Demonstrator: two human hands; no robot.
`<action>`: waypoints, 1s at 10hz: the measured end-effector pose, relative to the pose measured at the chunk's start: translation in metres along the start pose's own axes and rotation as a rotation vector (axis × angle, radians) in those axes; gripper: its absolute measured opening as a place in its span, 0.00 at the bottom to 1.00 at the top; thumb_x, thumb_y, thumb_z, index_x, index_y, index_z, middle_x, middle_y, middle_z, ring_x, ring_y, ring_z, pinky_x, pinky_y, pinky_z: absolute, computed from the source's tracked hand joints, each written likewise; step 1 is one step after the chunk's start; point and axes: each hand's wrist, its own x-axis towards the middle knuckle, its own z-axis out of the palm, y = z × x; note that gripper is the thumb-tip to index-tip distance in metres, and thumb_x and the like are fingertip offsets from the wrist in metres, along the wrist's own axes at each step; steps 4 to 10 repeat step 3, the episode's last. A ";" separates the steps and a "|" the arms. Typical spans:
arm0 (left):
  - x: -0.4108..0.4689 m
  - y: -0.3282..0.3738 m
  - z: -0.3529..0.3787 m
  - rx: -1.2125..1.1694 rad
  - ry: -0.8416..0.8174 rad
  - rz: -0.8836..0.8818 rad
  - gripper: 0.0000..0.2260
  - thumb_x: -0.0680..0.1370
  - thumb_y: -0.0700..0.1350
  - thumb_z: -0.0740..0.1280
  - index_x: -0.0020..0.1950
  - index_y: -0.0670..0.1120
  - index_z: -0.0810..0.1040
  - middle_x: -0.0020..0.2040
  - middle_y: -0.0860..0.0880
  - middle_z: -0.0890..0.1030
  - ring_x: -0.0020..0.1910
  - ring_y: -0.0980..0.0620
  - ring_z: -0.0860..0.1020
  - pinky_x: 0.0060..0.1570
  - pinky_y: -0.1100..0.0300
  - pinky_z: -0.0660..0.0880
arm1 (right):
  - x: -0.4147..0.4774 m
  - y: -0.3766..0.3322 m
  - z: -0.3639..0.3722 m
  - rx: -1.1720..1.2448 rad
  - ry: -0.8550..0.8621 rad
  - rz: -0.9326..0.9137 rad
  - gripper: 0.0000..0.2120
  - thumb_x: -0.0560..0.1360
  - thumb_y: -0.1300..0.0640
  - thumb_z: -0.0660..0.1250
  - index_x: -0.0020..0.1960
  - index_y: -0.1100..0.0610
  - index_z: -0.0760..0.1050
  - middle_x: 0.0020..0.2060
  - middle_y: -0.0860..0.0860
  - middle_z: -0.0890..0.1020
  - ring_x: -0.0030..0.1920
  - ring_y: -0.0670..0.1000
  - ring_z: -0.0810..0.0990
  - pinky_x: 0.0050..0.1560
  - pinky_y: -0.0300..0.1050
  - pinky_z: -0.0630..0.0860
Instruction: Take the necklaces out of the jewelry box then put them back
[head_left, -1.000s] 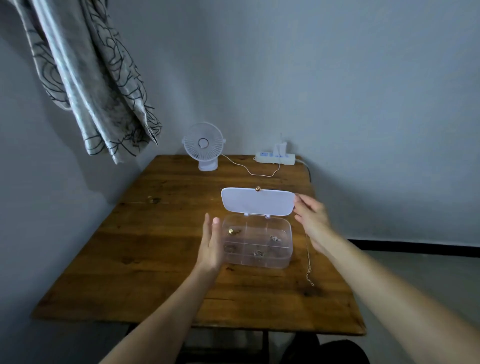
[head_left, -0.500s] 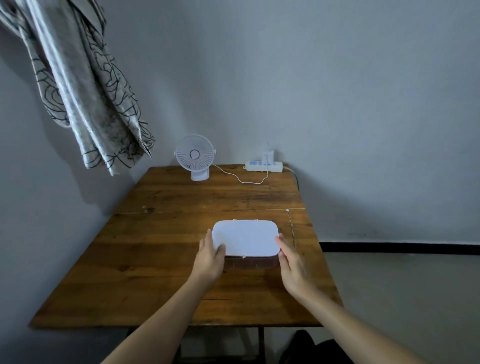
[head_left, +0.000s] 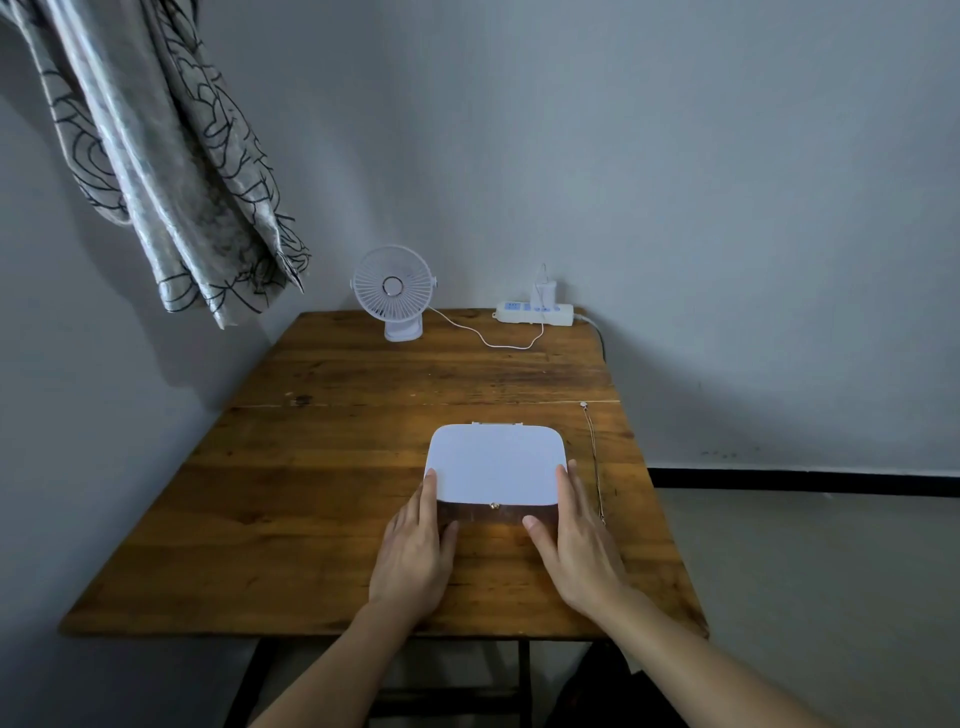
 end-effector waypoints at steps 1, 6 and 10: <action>-0.001 0.001 -0.002 0.019 0.005 0.000 0.33 0.80 0.58 0.56 0.77 0.54 0.40 0.77 0.52 0.59 0.74 0.50 0.61 0.72 0.52 0.62 | -0.001 -0.003 -0.003 -0.012 -0.037 0.006 0.38 0.78 0.41 0.57 0.77 0.53 0.38 0.78 0.50 0.42 0.77 0.51 0.51 0.72 0.48 0.58; -0.003 0.003 -0.003 0.029 0.000 -0.013 0.34 0.80 0.58 0.58 0.77 0.53 0.40 0.76 0.52 0.60 0.74 0.50 0.60 0.72 0.53 0.61 | 0.014 -0.022 -0.066 0.041 0.005 -0.030 0.28 0.77 0.48 0.64 0.74 0.52 0.61 0.74 0.50 0.63 0.73 0.51 0.64 0.68 0.47 0.65; -0.003 0.003 -0.003 0.029 0.000 -0.013 0.34 0.80 0.58 0.58 0.77 0.53 0.40 0.76 0.52 0.60 0.74 0.50 0.60 0.72 0.53 0.61 | 0.014 -0.022 -0.066 0.041 0.005 -0.030 0.28 0.77 0.48 0.64 0.74 0.52 0.61 0.74 0.50 0.63 0.73 0.51 0.64 0.68 0.47 0.65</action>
